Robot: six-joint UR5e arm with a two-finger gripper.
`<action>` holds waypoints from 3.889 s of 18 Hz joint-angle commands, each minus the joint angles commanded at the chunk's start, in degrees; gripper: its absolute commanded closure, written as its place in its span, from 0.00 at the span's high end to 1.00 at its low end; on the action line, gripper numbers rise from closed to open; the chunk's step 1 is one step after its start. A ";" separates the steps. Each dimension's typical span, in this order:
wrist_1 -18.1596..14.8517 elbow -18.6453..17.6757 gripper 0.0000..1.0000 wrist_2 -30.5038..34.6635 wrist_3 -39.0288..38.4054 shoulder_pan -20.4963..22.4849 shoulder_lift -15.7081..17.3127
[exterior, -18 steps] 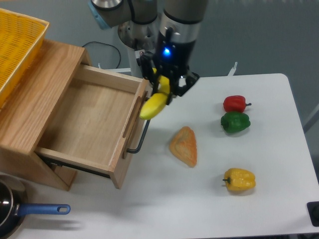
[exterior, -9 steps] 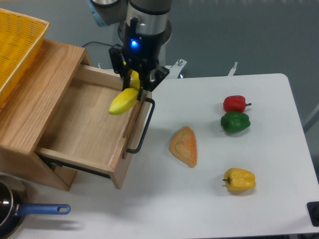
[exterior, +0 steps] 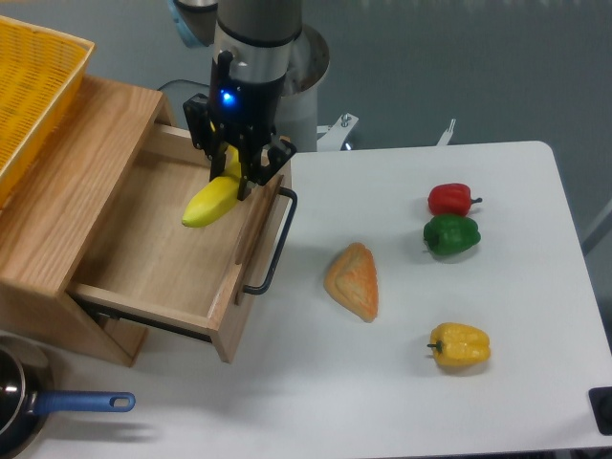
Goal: Place the banana in the top drawer
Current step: 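Lower the held banana down into the drawer interior, then open the gripper to release the banana onto the drawer floor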
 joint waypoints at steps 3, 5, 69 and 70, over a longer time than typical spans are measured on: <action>0.09 -1.31 0.38 1.40 0.00 -1.14 -0.09; 0.09 -2.02 0.38 2.89 0.00 -2.63 -0.26; 3.96 -4.05 0.52 11.16 -6.50 -10.99 -5.98; 3.96 -4.05 0.52 11.16 -6.50 -10.99 -5.98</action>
